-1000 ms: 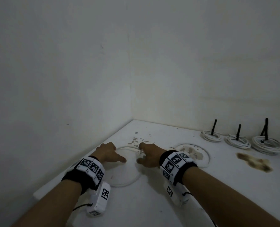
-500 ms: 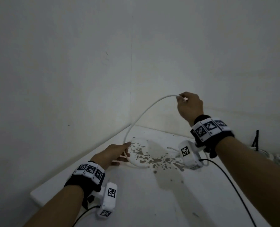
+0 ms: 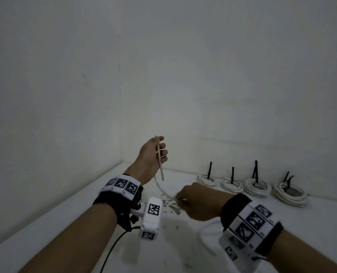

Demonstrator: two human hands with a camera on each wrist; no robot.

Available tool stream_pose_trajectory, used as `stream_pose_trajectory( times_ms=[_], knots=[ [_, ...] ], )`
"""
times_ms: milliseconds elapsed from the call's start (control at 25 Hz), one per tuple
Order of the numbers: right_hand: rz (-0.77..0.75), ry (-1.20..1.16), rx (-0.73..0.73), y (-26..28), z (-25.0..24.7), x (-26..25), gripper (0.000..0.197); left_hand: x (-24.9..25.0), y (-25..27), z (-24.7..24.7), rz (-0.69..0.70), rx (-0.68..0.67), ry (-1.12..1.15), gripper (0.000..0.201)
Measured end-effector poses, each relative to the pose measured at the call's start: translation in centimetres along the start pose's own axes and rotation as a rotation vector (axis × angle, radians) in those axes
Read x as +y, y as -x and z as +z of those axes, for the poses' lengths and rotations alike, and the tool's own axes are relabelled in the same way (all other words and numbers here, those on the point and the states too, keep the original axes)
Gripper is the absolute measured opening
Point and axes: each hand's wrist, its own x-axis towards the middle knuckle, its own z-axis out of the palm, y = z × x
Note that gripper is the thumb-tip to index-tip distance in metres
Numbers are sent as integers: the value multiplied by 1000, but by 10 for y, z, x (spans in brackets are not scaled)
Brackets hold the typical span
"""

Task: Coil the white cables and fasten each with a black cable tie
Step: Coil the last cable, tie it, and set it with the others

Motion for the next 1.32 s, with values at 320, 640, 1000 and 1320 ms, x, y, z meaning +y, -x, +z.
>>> stream_pose_trajectory(
  times_ms=[320,640,1000,1320],
  knots=[
    [225,-111,710,61,-87,52,24,-38,33,46,-147,-362,-653,29],
    [95,-915,733,52,-40,83,14,-49,34,86,-122,-93,-263,50],
    [135,-981,919,56,-27,109,40,-66,27,100,-325,-304,-135,55],
    [432,123,957,29,14,131,18,-101,27,97,-444,-468,-83,50]
  ],
)
